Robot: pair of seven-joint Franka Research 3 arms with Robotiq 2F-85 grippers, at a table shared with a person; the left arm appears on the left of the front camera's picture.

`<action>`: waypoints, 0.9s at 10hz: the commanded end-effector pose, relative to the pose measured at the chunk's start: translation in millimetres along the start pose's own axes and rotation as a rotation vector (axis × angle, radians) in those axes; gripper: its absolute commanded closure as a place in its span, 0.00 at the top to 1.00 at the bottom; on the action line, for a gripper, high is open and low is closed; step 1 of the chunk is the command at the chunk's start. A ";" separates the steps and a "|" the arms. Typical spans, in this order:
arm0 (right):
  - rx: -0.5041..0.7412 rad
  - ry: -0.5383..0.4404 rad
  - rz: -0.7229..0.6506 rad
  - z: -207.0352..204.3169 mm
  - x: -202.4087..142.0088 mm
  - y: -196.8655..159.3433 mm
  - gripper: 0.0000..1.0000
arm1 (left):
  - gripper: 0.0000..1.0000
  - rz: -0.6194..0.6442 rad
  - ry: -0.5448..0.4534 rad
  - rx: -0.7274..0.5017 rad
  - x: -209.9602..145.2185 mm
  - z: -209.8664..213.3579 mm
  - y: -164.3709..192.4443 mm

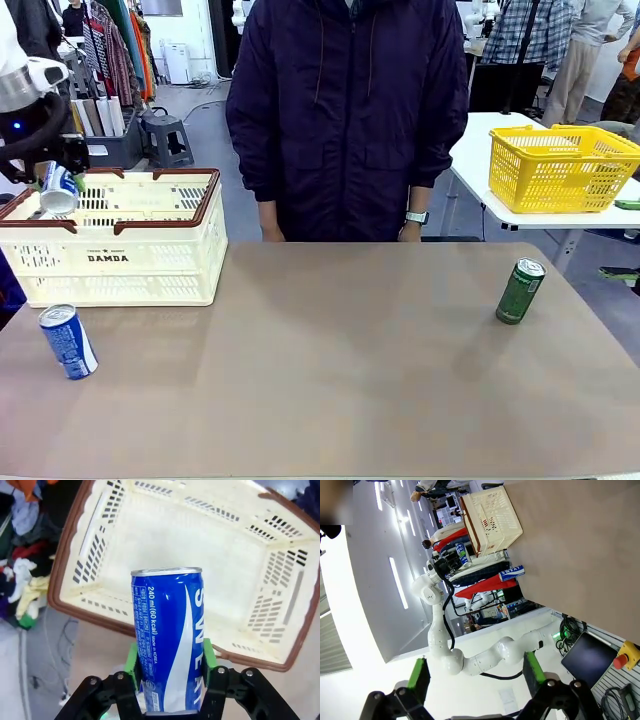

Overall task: Place the drinks into the Shopping basket.
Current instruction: Pick up one drink and place it into the Shopping basket.

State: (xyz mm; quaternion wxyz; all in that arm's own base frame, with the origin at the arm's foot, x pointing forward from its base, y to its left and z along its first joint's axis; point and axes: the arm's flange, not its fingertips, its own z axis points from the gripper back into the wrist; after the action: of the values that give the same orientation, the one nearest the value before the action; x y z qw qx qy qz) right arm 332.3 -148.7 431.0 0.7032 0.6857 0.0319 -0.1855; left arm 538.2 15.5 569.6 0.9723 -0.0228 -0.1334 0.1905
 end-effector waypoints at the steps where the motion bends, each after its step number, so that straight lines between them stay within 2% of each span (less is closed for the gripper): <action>1: 0.004 0.004 -0.019 0.2 -1.0 5.6 1.00 | 0.00 -0.063 0.001 0.010 1.6 -8.6 3.9; 5: 0.004 0.004 -0.019 0.2 -1.0 5.6 1.00 | 0.00 -0.035 0.017 0.009 -0.6 -9.5 -1.2; 6: 0.004 0.004 -0.019 0.2 -1.0 5.6 1.00 | 0.00 -0.148 -0.072 -0.027 25.5 -17.4 -8.1; 7: 0.004 0.004 -0.019 0.2 -1.0 5.6 1.00 | 0.00 -0.195 -0.098 -0.053 40.8 -30.0 -16.0; 9: 0.004 0.004 -0.019 0.2 -1.0 5.6 1.00 | 0.00 -0.278 -0.061 -0.127 50.3 -43.9 -20.6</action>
State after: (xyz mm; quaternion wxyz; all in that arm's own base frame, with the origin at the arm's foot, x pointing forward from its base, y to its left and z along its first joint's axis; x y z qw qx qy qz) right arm 332.4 -148.6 431.1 0.7033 0.6855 0.0319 -0.1853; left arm 595.2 7.4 538.3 0.9801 -0.0310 -0.1818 0.0734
